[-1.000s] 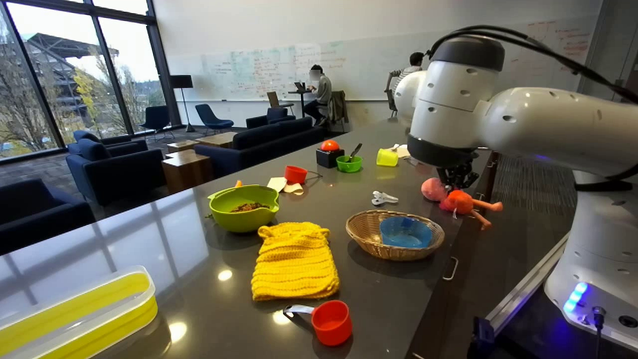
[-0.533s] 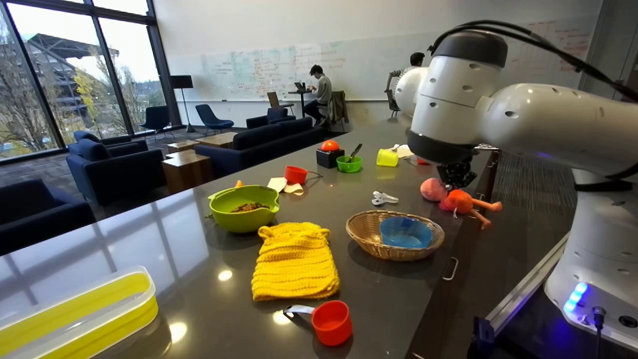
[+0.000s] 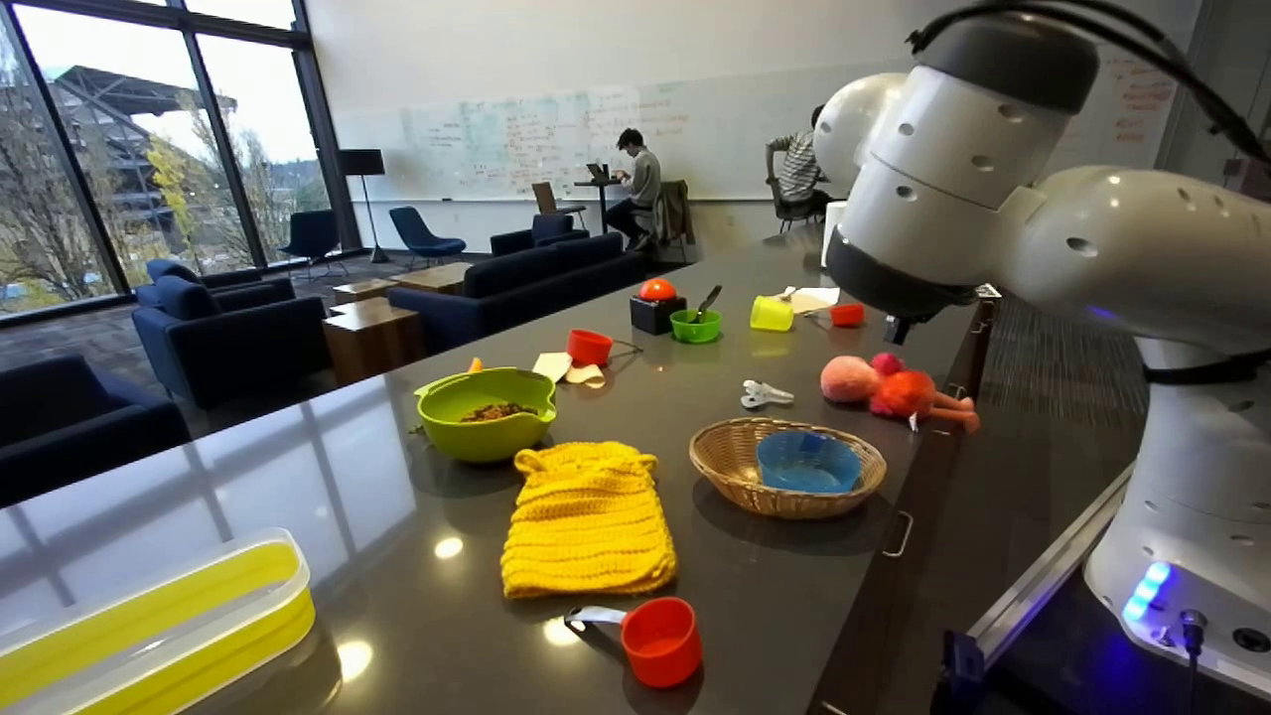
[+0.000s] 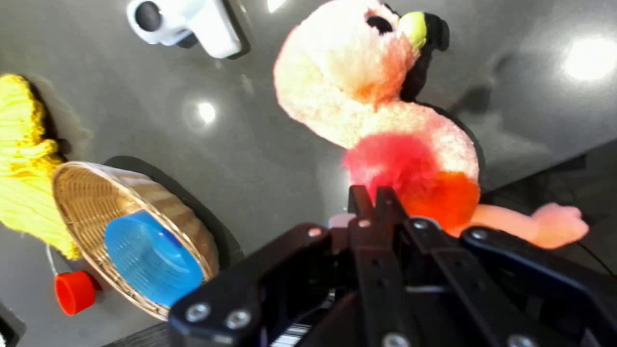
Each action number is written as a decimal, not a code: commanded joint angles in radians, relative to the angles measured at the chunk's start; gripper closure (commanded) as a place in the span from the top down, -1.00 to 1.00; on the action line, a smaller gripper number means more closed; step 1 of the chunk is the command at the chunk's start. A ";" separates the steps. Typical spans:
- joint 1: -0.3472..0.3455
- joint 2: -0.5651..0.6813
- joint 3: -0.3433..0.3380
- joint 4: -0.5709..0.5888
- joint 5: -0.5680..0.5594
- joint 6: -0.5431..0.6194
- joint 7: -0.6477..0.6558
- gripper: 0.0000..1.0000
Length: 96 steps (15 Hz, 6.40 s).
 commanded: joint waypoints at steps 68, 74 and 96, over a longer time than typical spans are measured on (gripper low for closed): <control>-0.268 0.161 0.281 0.182 0.027 -0.258 0.426 0.42; -0.263 0.161 0.273 0.186 0.024 -0.262 0.426 -0.49; -0.090 0.160 -0.366 -0.053 -0.116 -0.416 0.423 -0.98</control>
